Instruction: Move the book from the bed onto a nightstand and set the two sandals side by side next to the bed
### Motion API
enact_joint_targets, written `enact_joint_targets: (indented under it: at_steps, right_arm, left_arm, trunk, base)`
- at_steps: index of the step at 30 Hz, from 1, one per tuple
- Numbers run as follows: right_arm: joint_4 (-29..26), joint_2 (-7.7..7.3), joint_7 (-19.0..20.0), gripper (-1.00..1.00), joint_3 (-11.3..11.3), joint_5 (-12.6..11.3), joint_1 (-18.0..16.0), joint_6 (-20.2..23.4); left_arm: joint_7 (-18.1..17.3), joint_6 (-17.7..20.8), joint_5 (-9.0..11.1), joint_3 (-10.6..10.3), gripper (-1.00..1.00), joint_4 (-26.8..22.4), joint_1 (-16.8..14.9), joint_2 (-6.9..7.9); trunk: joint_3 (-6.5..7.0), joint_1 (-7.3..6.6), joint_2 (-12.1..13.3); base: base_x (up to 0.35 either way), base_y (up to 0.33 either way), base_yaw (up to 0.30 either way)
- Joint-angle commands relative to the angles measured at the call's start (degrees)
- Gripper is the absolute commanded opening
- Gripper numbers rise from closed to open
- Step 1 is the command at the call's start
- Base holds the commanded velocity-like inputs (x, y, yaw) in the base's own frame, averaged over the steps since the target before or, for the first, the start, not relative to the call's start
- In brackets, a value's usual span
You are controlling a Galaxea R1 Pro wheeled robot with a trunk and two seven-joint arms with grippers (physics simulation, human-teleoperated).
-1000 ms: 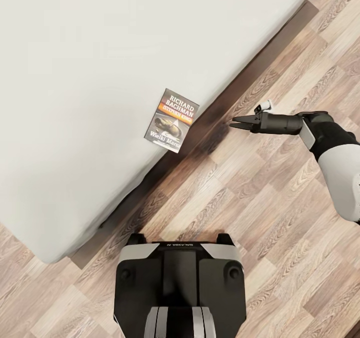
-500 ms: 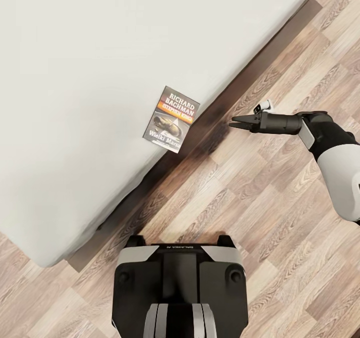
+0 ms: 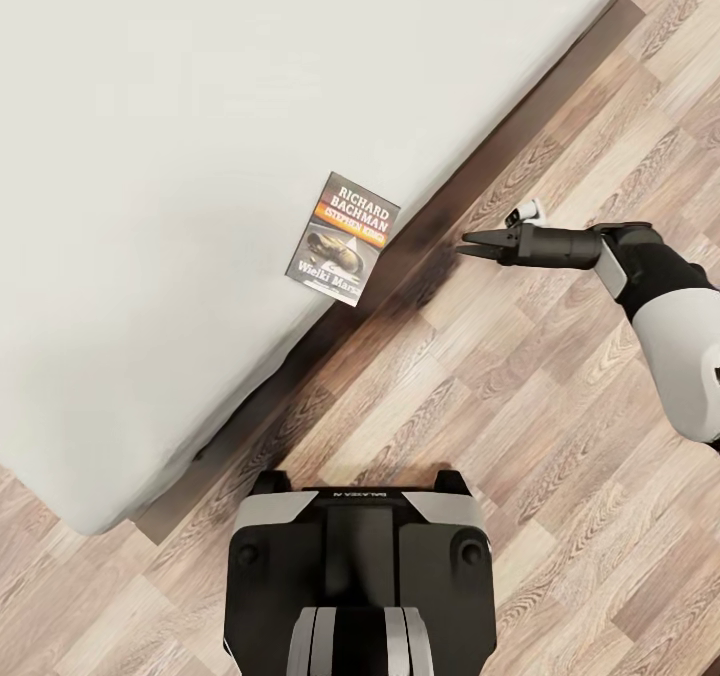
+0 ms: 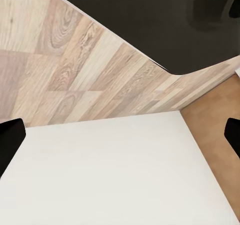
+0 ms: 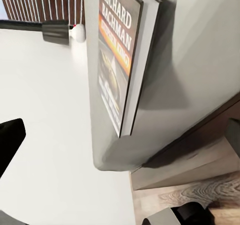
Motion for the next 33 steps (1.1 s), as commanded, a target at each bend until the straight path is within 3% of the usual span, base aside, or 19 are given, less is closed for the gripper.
enact_joint_targets:
  at_steps: [1,14,24,33]
  right_arm:
    - [0.0,0.03,0.0,1.00,0.5,-0.6,0.0,0.6]
    - [0.0,1.89,0.0,1.00,0.6,-0.6,0.0,0.6]
    - [0.1,3.55,0.0,1.00,0.6,-0.5,0.0,-2.6]
    - [2.2,4.33,0.0,1.00,0.5,-0.5,-0.1,-2.9]
  left_arm:
    - [-0.1,-0.1,-0.2,-0.3,1.00,0.0,0.0,0.04]
    - [-0.1,-0.1,-0.2,-0.3,1.00,0.0,0.0,0.00]
    - [-0.1,-0.1,-0.2,-0.3,1.00,0.0,0.0,-0.01]
    - [-0.1,-0.1,-0.2,-0.3,1.00,0.0,0.0,-0.01]
  trunk:
    - [-0.02,0.01,0.0]
    - [-0.02,0.01,0.0]
    - [-0.02,0.01,0.0]
    - [-0.02,0.01,0.0]
  base:
    - [0.000,0.000,0.000]
    - [0.000,0.000,0.000]
    - [0.000,0.000,0.000]
    - [0.000,0.000,0.000]
